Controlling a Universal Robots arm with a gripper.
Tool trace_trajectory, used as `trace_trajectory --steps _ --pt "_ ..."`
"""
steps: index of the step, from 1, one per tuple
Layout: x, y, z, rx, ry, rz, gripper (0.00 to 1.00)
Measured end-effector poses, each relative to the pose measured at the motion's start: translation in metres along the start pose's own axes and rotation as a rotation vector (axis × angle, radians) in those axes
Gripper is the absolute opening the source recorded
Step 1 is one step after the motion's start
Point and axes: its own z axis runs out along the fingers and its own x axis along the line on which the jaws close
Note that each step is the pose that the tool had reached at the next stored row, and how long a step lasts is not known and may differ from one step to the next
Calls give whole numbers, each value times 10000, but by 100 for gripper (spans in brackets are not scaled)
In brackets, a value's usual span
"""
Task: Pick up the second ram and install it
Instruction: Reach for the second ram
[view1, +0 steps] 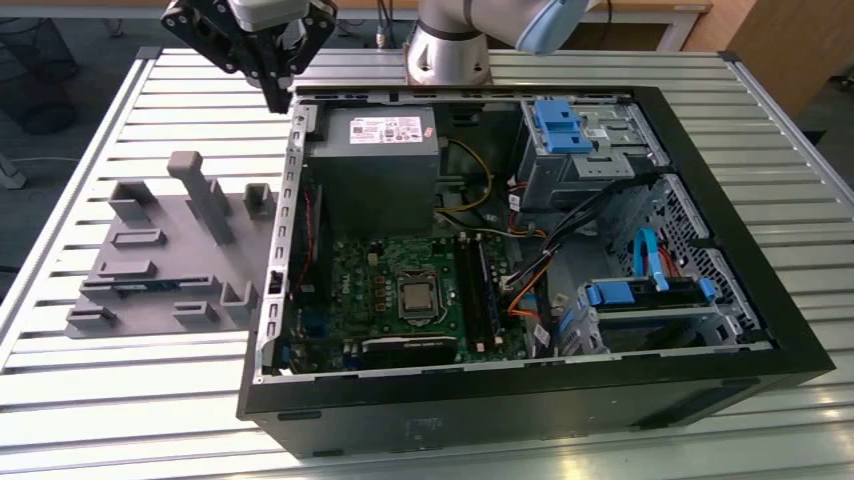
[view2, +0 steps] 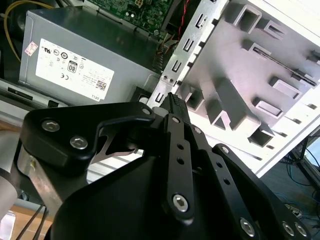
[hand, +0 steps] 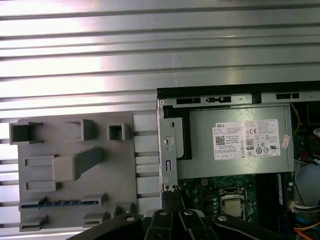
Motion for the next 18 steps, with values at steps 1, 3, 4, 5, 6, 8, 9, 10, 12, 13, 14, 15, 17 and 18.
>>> trace_trajectory --steps 1,3,4,5,6,8,9,10,12,13,14,15,17,18 --pt "0 0 0 -1 0 -1 11" --pt "1 0 -1 1 1 -2 11" --pt "3 0 -1 1 1 0 11" --pt "3 0 0 1 0 0 11" --pt "4 0 0 1 0 0 11" --pt "19 -2 -1 1 0 2 11" --pt "29 -2 -1 1 0 1 11" --pt "44 -3 -2 1 0 0 11" --pt "76 -6 -2 1 0 1 11" --pt "92 -7 -3 1 1 0 11" --pt "107 -8 -4 1 1 1 11" --pt "119 -10 -4 0 0 0 11" --pt "137 -14 -4 0 0 0 11" --pt "145 -16 -4 1 0 0 11"
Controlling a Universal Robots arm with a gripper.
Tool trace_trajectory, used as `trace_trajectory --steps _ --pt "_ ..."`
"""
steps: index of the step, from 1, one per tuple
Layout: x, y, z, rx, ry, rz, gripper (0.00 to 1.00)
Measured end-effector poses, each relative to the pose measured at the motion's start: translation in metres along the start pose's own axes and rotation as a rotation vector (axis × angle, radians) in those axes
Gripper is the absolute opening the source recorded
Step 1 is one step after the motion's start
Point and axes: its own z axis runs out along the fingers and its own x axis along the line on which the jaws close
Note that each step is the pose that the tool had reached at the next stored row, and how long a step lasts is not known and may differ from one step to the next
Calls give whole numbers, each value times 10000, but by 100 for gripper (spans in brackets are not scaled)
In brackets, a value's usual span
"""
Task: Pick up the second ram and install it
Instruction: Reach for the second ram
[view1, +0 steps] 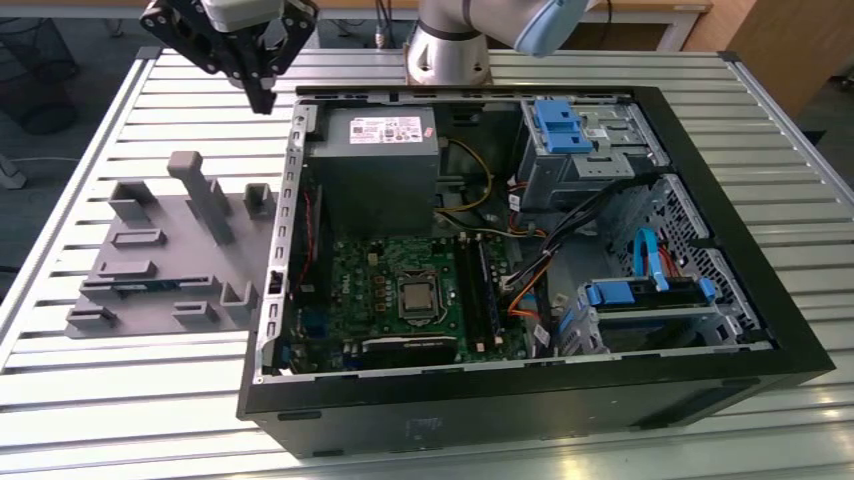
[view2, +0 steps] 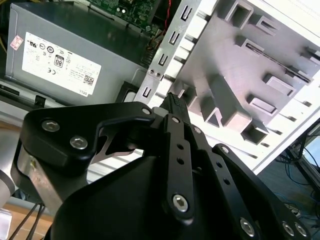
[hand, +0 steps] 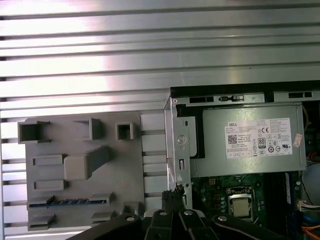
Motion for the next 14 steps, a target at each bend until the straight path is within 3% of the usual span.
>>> trace_trajectory --steps 14 --pt "66 -25 1 2 20 1 11"
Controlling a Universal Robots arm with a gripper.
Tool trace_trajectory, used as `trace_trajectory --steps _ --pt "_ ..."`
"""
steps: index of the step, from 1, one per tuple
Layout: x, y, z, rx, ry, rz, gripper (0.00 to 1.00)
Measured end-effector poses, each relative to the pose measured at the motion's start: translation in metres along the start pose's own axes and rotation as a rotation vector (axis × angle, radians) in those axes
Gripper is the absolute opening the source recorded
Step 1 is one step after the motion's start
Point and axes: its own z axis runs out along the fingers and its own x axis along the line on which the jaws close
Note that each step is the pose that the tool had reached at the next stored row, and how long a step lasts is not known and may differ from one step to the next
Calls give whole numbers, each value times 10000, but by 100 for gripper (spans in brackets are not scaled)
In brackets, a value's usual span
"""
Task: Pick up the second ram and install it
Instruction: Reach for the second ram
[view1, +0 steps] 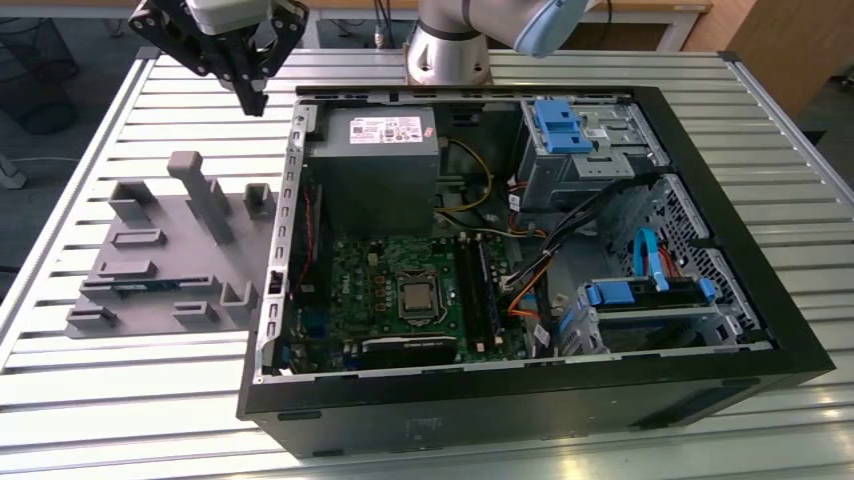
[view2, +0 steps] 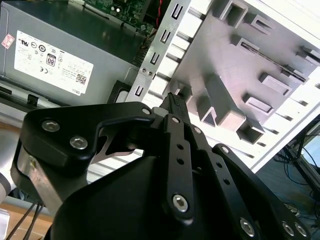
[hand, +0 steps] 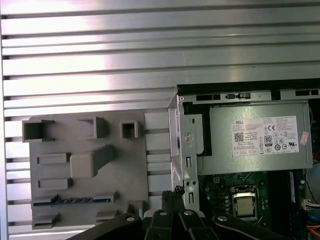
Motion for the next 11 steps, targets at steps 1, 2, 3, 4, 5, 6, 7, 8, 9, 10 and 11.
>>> trace_trajectory --steps 1,2,3,4,5,6,7,8,9,10,11 --pt "1 0 1 1 24 2 11" --pt "2 0 1 3 57 3 11" --pt "3 0 2 5 85 4 11" --pt "3 0 1 7 110 5 11" --pt "4 0 1 11 137 6 11" --pt "5 -1 2 12 171 7 11" --pt "8 -1 2 14 203 8 11" --pt "10 -1 1 19 229 10 11" --pt "14 -1 1 21 246 10 11" --pt "20 -2 2 20 251 11 11" --pt "28 -4 3 19 252 11 11"
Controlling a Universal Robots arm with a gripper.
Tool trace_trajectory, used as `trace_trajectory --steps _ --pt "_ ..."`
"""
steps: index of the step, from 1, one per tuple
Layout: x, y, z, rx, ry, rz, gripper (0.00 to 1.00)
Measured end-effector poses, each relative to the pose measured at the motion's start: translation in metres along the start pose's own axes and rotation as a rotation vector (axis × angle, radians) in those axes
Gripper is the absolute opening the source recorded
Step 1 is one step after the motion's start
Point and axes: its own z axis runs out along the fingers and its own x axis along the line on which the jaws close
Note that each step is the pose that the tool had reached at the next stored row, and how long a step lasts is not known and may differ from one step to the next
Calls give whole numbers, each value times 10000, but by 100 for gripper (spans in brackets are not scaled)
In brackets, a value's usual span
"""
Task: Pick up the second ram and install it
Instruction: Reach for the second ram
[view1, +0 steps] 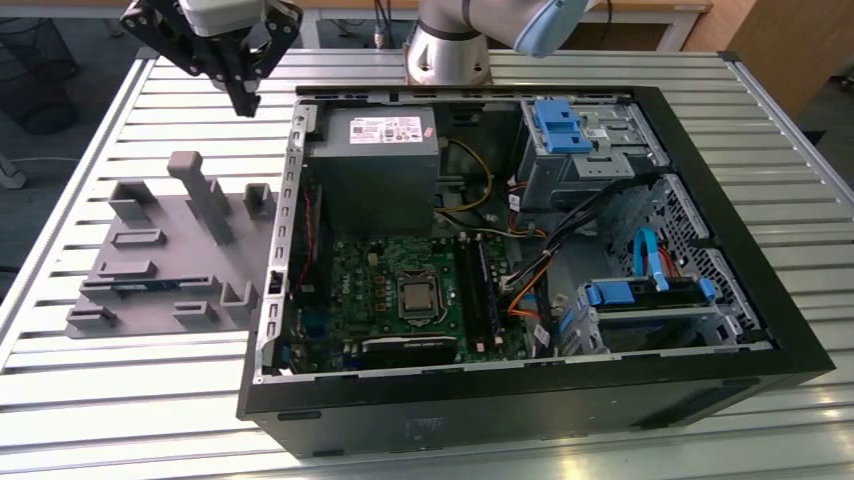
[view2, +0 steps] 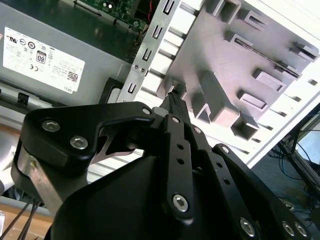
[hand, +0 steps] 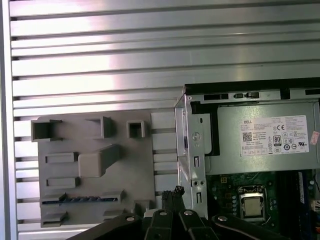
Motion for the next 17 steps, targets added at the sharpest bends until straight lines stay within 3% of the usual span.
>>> trace_trajectory --steps 10,17 --pt "51 -57 15 0 5 -16 11" --pt "78 -82 27 2 21 -385 11"
